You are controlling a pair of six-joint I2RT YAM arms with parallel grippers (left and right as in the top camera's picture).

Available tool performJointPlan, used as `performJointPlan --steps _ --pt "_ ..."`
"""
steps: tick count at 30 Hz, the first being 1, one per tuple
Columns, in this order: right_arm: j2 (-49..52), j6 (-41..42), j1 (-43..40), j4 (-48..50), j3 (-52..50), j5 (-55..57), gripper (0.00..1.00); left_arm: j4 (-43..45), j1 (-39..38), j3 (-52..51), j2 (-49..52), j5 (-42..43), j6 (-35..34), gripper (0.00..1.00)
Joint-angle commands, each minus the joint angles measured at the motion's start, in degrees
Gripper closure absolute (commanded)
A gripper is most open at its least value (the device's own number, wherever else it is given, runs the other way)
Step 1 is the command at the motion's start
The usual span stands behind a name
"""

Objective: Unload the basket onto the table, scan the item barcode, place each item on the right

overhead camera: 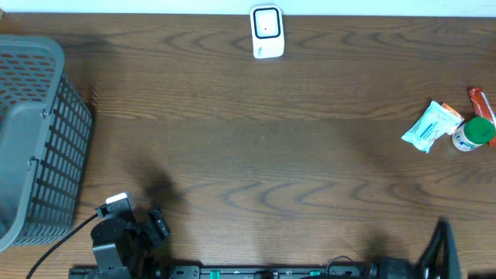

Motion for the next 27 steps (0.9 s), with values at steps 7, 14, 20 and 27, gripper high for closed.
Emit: performJointPlan --steps 7,14,20,27 --pt "-6.71 -5.62 7.19 -5.03 1.57 1.38 0.01 -0.35 -0.22 -0.66 -0.42 -0.24 0.96 0.15" --pt "-6.62 -6.69 7.93 6.16 0.63 3.04 0.01 -0.35 -0.22 -0.66 -0.42 -0.24 0.96 0.15" --pt "-6.27 -9.7 7.93 17.49 -0.5 3.78 0.01 -0.35 -0.22 -0.66 -0.42 -0.24 0.96 0.15" --pt "-6.27 -9.38 7.93 18.45 -0.48 4.48 0.01 -0.35 -0.22 -0.66 -0.42 -0.26 0.96 0.15"
